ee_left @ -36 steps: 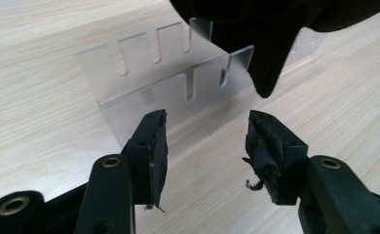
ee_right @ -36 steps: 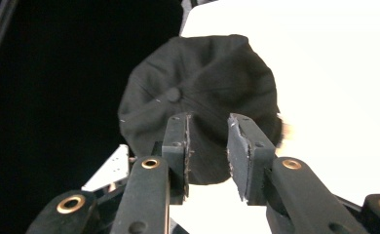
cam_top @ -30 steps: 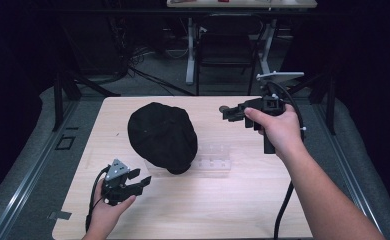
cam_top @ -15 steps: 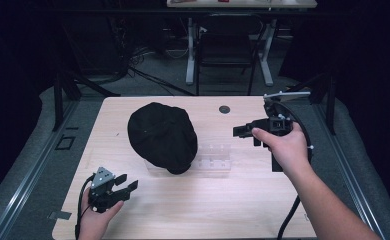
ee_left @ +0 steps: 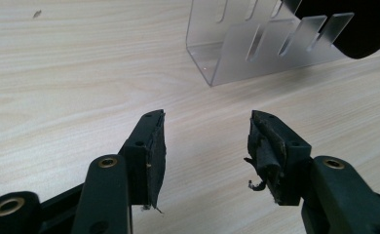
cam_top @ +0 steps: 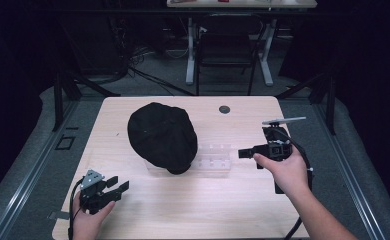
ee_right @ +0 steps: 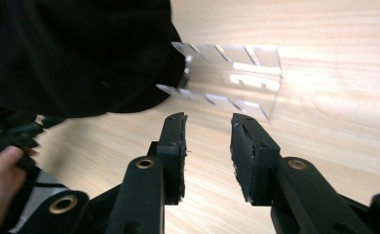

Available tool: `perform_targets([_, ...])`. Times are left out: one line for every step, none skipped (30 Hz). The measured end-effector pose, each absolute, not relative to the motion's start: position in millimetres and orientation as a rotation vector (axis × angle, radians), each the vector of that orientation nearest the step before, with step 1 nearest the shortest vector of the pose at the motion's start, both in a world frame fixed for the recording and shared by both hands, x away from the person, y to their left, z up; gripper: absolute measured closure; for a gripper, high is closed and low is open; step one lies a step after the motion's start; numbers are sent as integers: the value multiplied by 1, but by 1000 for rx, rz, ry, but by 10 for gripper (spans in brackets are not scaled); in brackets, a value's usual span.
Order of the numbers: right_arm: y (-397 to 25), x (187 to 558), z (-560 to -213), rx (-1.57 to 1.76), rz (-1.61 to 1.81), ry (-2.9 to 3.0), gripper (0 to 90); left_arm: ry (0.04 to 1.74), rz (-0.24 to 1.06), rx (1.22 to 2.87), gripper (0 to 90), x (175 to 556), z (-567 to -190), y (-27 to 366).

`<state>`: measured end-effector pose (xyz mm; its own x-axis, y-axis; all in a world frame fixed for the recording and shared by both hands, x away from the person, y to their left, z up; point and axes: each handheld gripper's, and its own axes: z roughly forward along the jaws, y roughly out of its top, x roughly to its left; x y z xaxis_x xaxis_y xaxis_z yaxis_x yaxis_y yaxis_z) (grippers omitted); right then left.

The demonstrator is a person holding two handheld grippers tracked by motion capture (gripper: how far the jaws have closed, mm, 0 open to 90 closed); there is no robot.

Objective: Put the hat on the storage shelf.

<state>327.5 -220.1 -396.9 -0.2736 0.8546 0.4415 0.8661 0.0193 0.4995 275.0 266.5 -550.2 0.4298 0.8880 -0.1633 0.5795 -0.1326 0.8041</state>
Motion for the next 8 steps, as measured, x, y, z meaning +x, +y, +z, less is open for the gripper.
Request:
perform_targets([-221,326,-400,-1880,-1127,-2222,653,1257,447,1829,481,275,-551,266])
perform_targets([-221,325,-404,-1882,-1131,-2210,652,1257,447,1830,479,275,-552,266])
perform_targets([-221,323,-407,-1880,-1114,-2231,647,1253,441,1832,478,275,-553,265])
perform_targets([-222,321,-410,-1880,-1120,-2242,642,1245,436,1844,474,275,-553,264])
perform_targets([-222,319,-412,-1884,-1125,-2247,638,1236,435,1849,470,275,-553,263])
perform_targets([-223,317,-414,-1886,-1126,-2253,628,1230,438,1850,468,275,-554,261])
perform_targets([-223,316,-416,-1891,-1126,-2261,615,1223,434,1852,466,275,-554,260])
perform_targets([-224,314,-418,-1892,-1141,-2272,603,1219,429,1860,464,275,-554,259])
